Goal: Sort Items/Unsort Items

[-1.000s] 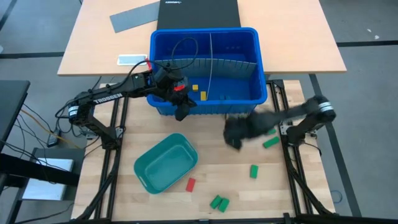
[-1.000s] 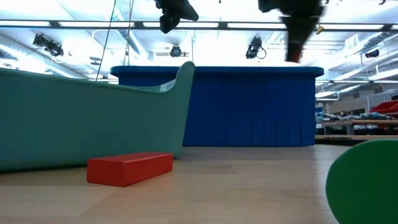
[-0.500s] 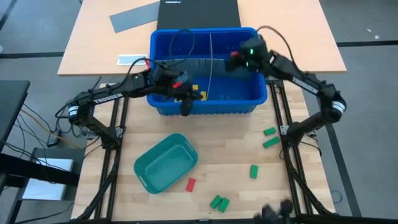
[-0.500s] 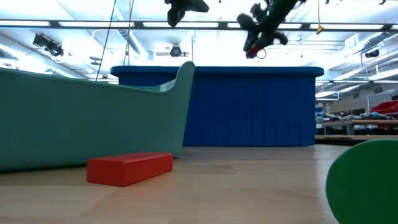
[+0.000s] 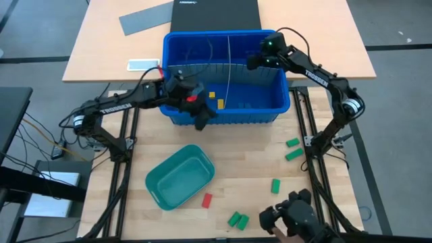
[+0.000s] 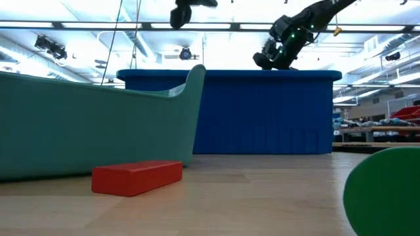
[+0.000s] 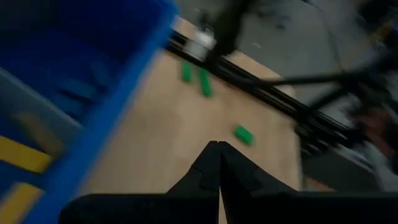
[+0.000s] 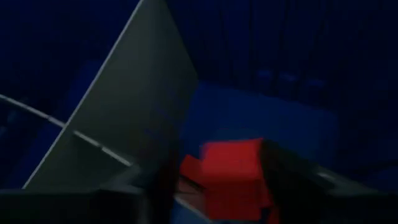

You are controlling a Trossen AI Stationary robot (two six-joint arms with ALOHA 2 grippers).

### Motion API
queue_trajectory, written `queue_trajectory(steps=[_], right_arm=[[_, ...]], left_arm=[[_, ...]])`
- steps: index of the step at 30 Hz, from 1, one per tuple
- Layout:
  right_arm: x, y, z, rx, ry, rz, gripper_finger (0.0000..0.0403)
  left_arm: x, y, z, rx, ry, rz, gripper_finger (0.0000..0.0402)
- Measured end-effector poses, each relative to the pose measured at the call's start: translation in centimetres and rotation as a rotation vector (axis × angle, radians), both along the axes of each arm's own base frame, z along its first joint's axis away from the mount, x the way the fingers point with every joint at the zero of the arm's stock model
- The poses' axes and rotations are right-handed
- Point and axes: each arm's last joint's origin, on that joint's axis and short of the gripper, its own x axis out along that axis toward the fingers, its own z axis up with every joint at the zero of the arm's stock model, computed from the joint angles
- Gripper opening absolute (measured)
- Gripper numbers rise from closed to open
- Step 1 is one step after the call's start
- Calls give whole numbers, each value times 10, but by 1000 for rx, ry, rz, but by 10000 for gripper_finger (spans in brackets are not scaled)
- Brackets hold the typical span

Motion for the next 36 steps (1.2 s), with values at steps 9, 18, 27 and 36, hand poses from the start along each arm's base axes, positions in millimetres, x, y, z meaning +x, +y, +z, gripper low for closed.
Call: queue_trajectory(steps=[9, 18, 27, 36], right_arm=[[-13, 18, 32, -163, 60, 117, 358], [-38, 50, 76, -293, 5, 124, 209], [-47, 77, 99, -387, -10, 193, 9], [-50, 83, 99, -378, 12, 212, 12]], left_arm=[[-5, -70, 1, -136, 78, -165, 6], [-2, -158, -12, -220, 164, -217, 5], [21, -235, -78, -309, 439, -243, 5], [27, -251, -129, -268, 660, -16, 5]])
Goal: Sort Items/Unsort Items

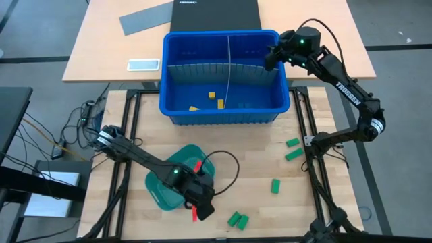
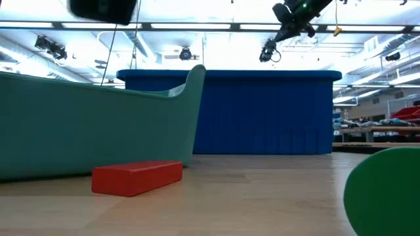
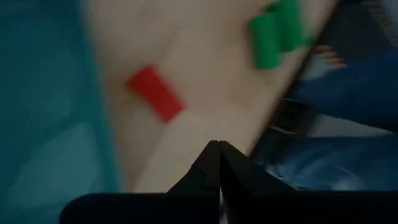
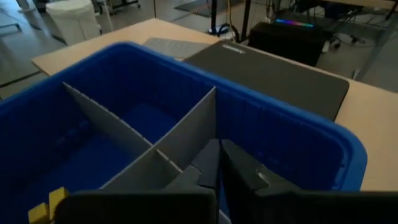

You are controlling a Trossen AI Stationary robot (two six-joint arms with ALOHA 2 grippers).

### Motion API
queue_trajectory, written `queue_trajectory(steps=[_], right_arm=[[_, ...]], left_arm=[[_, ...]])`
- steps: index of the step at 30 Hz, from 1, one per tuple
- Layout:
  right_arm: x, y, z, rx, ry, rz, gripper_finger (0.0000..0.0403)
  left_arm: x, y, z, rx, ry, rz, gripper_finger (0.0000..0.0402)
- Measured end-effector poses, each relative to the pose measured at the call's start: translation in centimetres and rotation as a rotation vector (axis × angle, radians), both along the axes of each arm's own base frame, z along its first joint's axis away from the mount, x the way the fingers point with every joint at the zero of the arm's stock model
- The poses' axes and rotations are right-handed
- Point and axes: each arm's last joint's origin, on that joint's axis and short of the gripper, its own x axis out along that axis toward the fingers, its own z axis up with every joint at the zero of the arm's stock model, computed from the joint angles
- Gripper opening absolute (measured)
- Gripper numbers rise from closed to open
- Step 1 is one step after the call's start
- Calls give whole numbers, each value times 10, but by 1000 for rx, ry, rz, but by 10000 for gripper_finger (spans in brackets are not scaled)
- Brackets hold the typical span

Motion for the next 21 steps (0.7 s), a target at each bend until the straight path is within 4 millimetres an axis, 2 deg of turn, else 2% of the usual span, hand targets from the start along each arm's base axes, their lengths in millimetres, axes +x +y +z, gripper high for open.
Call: queue_trajectory(steps=[7, 13, 15, 19, 21], right_arm=[[-1, 1, -4, 12, 48, 11, 7], [-2, 3, -3, 12, 60, 14, 3], [-2, 3, -3, 11, 62, 15, 4], [-2, 3, -3, 7, 68, 19, 2], [-2, 3, -4, 7, 71, 19, 3]], left_arm=[[-11, 14, -8, 108, 162, 73, 5], [5, 7, -1, 32, -23, 8, 5], [9, 4, -7, 37, -23, -11, 5], [7, 7, -36, 124, 151, 32, 5], [10, 9, -41, 146, 163, 67, 5]])
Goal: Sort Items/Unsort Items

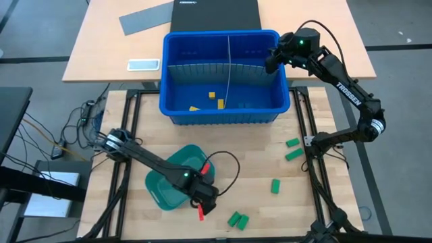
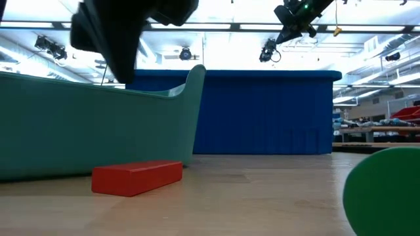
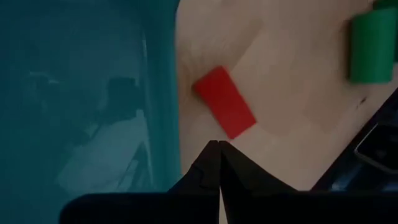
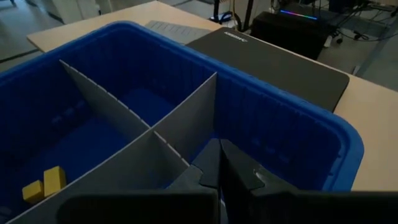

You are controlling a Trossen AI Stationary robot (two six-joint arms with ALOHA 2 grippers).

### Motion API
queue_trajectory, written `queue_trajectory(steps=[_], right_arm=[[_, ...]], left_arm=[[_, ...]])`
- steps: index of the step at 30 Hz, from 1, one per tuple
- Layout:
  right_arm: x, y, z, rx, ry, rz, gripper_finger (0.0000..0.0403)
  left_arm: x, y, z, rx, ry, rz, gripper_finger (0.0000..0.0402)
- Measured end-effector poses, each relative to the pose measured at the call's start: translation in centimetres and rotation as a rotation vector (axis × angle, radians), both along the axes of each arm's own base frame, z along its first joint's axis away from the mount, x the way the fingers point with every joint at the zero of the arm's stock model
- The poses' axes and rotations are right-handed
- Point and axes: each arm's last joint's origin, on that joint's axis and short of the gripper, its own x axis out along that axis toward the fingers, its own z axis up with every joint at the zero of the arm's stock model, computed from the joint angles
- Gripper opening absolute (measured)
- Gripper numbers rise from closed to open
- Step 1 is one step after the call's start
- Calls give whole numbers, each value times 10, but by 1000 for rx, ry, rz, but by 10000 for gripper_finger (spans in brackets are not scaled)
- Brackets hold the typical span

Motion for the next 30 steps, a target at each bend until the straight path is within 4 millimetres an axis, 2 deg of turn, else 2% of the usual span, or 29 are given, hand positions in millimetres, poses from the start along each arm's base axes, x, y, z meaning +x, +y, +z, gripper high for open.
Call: queue_trajectory(steps=[4, 10, 13, 21, 24, 27, 30], right_arm=[[0, 0, -1, 2, 13, 4, 2], [0, 0, -1, 2, 20, 6, 2], [0, 0, -1, 2, 21, 6, 1], [-2, 2, -2, 13, 30, 6, 1], [-4, 4, 1, 5, 23, 6, 1], [-6, 7, 3, -3, 16, 6, 1], [-8, 9, 5, -11, 9, 6, 1]], left_arm=[[9, -1, -9, 3, -20, -3, 5], [3, 12, -7, 27, 57, 100, 5], [-2, 19, 1, 32, 70, 154, 5], [-8, 24, 30, -6, -49, 308, 1], [0, 18, 34, -90, -126, 368, 1], [11, 8, 36, -244, -194, 409, 3], [15, 0, 33, -320, -191, 448, 16]])
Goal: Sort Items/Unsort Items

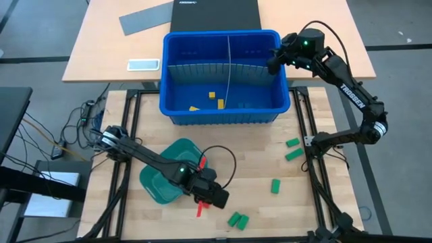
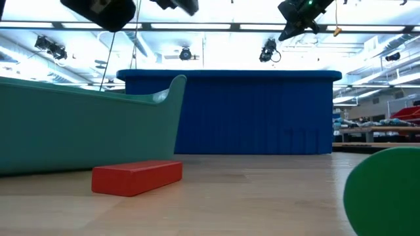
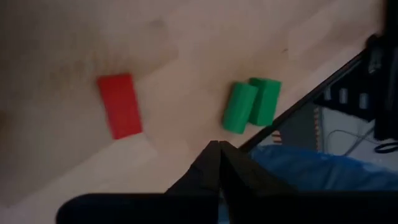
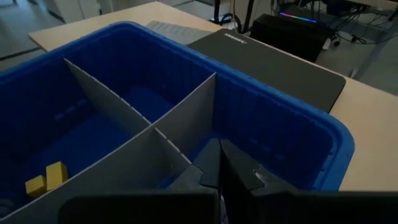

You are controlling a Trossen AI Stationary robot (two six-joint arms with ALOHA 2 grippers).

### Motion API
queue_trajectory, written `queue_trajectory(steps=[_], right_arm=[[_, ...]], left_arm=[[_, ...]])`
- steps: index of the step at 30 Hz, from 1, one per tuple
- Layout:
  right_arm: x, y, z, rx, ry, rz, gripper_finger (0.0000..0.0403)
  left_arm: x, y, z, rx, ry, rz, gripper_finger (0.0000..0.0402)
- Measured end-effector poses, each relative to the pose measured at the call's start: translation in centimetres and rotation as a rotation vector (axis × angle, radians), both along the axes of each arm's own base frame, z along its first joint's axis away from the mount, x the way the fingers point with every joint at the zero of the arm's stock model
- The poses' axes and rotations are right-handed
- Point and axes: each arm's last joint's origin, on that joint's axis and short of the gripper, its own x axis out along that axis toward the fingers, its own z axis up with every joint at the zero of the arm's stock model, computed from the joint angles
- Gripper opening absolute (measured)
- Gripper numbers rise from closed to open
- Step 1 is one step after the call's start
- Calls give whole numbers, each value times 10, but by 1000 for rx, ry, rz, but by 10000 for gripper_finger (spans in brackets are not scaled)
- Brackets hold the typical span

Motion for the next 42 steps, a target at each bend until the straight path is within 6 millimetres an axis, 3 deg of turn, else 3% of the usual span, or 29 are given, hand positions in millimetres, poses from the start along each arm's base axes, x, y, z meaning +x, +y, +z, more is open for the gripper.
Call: queue_trajectory(steps=[15, 20, 25, 31, 38, 42], right_arm=[[-21, 35, 21, -24, -86, 21, 0], [-29, 48, 28, -48, -110, 37, 0], [-34, 54, 33, -78, -119, 46, 0], [-34, 54, 32, -88, -103, 54, 0], [-34, 55, 32, -85, -107, 69, 0], [-34, 55, 33, -86, -108, 70, 0]], left_arm=[[-2, -12, -22, -20, 121, 3, 162], [4, -14, -46, 11, 188, 22, 194], [10, -14, -75, 40, 275, 39, 215], [16, -14, -95, 32, 318, 72, 228], [22, -10, -109, 19, 346, 79, 229], [23, -9, -112, -2, 364, 75, 210]])
